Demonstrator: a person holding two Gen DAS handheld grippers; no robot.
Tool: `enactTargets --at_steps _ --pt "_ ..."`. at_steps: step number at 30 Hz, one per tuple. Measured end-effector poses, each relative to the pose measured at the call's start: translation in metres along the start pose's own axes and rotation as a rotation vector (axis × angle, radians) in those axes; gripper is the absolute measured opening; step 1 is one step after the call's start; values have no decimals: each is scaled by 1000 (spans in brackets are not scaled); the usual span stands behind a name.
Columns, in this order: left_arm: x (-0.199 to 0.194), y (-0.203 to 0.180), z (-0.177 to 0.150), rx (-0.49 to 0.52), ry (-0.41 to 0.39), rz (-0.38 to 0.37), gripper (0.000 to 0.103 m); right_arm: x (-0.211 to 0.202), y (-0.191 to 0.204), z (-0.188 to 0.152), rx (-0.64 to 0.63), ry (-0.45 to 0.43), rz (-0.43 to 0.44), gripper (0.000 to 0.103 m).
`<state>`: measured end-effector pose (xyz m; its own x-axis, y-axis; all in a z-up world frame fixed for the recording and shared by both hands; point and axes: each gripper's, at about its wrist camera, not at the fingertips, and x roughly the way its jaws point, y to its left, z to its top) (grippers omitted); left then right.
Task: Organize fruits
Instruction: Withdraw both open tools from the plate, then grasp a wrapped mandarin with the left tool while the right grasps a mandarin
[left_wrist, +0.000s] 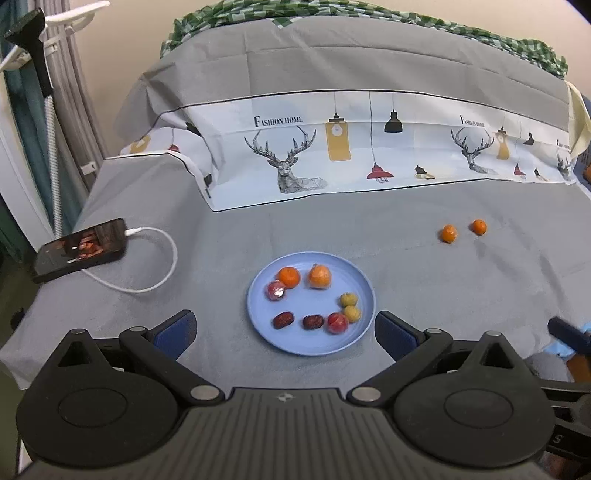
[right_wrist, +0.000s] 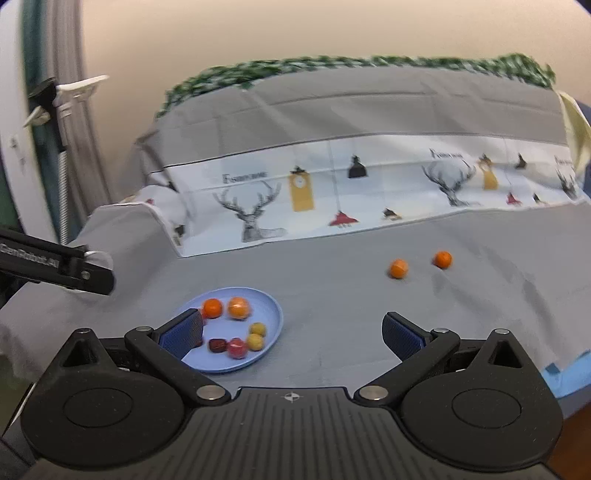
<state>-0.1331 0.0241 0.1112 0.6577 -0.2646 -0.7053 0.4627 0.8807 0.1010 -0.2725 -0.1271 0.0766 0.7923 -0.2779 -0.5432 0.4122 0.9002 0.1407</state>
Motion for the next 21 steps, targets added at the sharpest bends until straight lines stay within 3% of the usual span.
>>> enactTargets --at_steps 7,13,17,21 --pt "46 -30 29 30 29 4 103 58 -55 7 121 25 -131 102" --pt "120 -94 65 135 68 -69 103 143 -126 22 237 19 -336 102" --pt "181 -144 81 182 67 -122 103 195 -181 40 290 75 -342 102" --pt "254 -202 92 213 123 -158 103 259 -224 60 155 159 -300 102"
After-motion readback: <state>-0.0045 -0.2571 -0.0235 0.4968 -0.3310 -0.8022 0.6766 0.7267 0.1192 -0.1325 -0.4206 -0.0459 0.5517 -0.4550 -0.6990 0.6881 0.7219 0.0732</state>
